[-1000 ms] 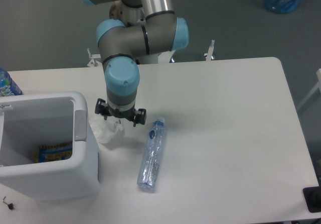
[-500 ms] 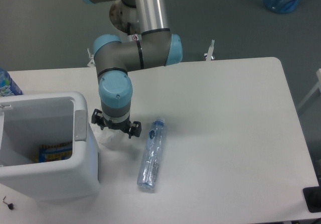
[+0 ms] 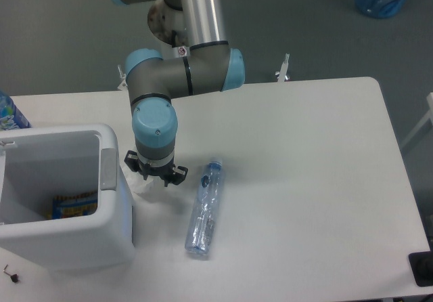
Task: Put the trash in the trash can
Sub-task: 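Lower the open gripper over the tissue and close on it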
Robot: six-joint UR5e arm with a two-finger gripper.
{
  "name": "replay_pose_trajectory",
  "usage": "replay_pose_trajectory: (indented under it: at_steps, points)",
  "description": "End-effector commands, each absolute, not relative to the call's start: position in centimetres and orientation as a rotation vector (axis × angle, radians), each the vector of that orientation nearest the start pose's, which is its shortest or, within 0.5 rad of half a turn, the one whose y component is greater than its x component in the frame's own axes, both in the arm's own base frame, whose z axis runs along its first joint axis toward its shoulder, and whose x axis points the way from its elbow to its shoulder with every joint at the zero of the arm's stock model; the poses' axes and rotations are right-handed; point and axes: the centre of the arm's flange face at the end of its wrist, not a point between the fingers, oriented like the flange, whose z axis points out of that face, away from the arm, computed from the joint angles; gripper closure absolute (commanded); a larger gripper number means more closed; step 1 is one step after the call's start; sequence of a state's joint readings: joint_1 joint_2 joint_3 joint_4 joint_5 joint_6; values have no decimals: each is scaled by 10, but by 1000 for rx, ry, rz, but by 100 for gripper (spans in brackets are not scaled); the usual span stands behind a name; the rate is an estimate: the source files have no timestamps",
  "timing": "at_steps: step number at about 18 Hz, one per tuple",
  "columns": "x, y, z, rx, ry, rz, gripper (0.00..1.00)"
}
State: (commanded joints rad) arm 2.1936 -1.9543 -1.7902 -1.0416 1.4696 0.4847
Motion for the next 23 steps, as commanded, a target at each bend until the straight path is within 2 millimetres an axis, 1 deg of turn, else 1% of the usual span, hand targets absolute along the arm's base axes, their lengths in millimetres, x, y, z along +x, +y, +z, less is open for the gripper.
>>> replay_pose_trajectory:
  at_steps: [2, 4, 5, 8, 9, 13, 17, 19, 21, 22, 23]
  points:
    - [-219, 551, 227, -3138, -223, -198, 60]
    - [-219, 550, 227, -3138, -223, -198, 67]
    - [-219, 551, 228, -3137, -223, -196, 72]
    - [-218, 550, 229, -3137, -223, -196, 94]
    - [-219, 550, 230, -3136, -220, -192, 97]
    - [-220, 547, 233, -3135, -164, -190, 98]
    - [-227, 544, 233, -3134, -128, -190, 98]
    - [-238, 535, 247, -3116, -104, -171, 98]
    - [-242, 529, 259, -3100, -45, -151, 98]
    - [-242, 526, 269, -3088, -13, -135, 98]
    - [-247, 521, 281, -3074, 0, -115, 98]
